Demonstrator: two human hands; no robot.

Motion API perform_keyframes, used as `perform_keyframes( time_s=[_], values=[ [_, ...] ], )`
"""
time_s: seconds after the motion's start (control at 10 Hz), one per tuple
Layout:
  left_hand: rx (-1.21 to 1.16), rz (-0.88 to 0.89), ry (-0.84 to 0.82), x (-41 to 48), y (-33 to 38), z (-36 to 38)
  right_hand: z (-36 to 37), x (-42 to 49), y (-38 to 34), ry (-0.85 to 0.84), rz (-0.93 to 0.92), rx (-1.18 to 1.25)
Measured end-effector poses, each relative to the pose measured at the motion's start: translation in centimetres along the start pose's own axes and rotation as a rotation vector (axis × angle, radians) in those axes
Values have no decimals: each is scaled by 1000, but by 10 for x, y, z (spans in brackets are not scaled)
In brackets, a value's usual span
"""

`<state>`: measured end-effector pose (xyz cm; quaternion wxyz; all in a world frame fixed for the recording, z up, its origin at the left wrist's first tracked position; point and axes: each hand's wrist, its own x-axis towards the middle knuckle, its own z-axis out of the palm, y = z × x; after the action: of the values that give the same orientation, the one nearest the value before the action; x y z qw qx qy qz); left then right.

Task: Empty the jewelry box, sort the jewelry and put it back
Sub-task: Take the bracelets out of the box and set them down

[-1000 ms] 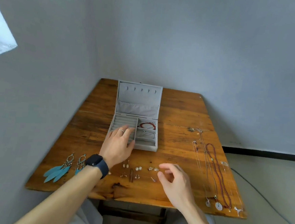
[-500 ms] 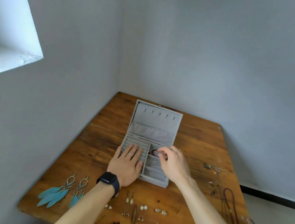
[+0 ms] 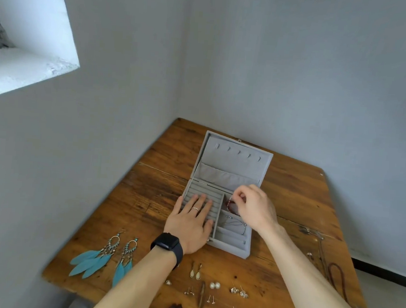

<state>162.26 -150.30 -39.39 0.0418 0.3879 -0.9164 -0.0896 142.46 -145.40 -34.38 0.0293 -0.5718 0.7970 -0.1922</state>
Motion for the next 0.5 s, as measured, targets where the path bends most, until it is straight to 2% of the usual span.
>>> perform_keyframes(
  time_s=[0.3,0.5],
  values=[
    [-22,2,-26,-1,2,-6,-55,-32,13,158,108,418],
    [-160,-46,-2,8,25,-24,-73,-61,12,182,186,558]
  ],
)
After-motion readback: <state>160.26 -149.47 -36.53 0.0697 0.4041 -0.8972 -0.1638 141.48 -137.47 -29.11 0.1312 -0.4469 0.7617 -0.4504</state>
